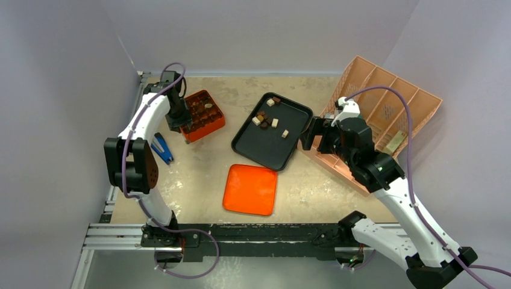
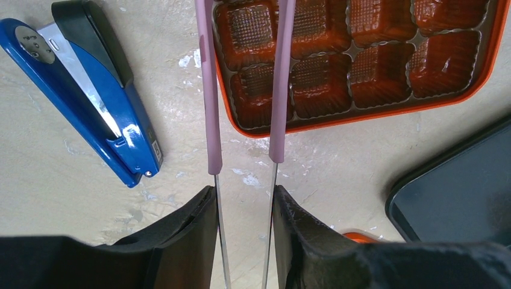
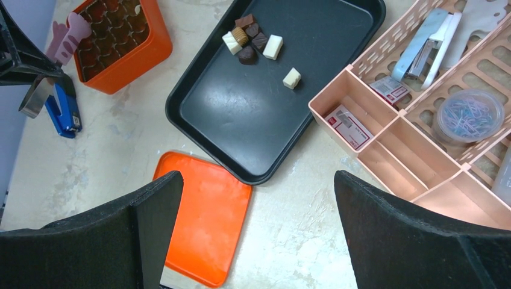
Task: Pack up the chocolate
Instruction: Place the fake chocolate in the packing box.
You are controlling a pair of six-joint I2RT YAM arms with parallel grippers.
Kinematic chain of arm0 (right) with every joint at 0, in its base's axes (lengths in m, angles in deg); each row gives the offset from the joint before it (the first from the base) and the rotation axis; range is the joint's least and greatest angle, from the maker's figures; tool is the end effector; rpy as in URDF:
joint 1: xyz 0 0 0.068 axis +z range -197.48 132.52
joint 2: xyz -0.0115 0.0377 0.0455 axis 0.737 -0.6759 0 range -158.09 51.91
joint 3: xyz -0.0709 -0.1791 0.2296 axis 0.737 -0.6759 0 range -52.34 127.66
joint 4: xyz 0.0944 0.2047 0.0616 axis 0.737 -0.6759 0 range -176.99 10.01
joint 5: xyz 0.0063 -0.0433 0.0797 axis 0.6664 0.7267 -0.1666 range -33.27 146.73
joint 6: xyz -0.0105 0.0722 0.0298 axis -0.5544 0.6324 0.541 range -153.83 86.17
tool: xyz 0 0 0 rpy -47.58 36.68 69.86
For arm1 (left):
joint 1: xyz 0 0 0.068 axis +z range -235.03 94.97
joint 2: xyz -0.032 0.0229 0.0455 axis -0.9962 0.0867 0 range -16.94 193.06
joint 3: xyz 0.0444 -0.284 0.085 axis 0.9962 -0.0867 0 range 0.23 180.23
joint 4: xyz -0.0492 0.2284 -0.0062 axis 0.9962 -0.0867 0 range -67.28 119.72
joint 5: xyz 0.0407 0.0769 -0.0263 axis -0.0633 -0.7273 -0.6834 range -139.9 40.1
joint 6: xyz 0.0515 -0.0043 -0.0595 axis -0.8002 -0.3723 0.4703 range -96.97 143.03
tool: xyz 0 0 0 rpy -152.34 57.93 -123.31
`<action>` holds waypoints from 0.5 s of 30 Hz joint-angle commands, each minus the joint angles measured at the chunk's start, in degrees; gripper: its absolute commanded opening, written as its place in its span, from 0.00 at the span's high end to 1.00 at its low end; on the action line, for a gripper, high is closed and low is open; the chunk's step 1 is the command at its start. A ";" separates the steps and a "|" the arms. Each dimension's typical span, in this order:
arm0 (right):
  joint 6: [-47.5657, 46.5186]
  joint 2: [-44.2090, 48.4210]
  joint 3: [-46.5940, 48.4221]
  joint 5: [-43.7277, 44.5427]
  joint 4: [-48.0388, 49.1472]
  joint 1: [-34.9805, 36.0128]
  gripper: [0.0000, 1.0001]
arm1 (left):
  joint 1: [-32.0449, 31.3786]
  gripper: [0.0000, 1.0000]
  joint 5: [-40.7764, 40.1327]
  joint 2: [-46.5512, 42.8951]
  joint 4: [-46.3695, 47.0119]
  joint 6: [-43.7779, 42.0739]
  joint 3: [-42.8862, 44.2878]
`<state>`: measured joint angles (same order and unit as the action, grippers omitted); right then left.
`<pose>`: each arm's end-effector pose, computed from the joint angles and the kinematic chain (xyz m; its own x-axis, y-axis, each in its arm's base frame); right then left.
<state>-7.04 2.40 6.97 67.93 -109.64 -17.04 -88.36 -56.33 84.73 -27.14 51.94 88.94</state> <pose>0.1484 0.0720 0.3835 -0.4145 0.2693 -0.8693 -0.1709 0.9152 0.3649 0.3507 -0.0129 0.2770 -0.8295 -0.4328 -0.3529 -0.4362 0.8968 -0.0746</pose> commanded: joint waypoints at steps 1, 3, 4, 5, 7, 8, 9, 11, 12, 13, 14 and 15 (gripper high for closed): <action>-0.25 0.12 3.08 1.67 1.82 0.24 0.03 | 0.58 0.64 0.80 -3.91 0.22 -1.45 2.81; -0.20 0.27 3.29 1.63 1.57 0.24 0.03 | 0.61 0.64 2.42 -4.73 0.17 -2.25 2.93; -0.22 0.44 3.27 1.70 1.45 0.24 0.03 | 0.49 0.65 3.54 -5.19 0.20 -2.66 2.89; -0.12 0.62 3.27 1.84 1.32 0.28 0.03 | 0.42 0.65 4.78 -5.77 0.25 -3.01 2.89; 0.02 0.94 3.33 2.17 1.06 0.28 0.03 | -0.21 0.65 6.13 -6.83 0.35 -3.61 2.92; 0.02 1.02 3.34 2.35 0.88 0.24 0.03 | -0.90 0.65 6.17 -7.43 0.39 -3.93 2.96; 0.02 1.10 3.43 2.57 0.64 0.24 0.03 | -1.61 0.66 6.17 -7.91 0.42 -4.25 3.13; 0.11 1.23 3.53 3.04 0.20 0.24 0.03 | -3.48 0.66 6.17 -8.61 -0.05 -4.82 3.65; 0.13 1.33 3.49 3.18 0.05 0.24 0.03 | -4.49 0.65 6.79 -8.75 -0.35 -5.23 4.18; 0.13 1.47 3.45 3.35 -0.03 0.24 0.03 | -5.81 0.66 7.34 -8.95 -0.55 -5.53 4.70; 0.21 1.59 3.38 3.45 -0.06 0.19 0.03 | -7.28 0.65 7.02 -9.06 -0.80 -5.75 5.19; 0.28 1.78 3.36 3.56 -0.12 0.25 0.03 | -8.81 0.66 6.67 -9.11 -1.16 -5.99 6.02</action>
<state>-7.00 2.66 7.87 69.41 -110.23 -17.04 -92.27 -51.33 78.58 -28.22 48.44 90.69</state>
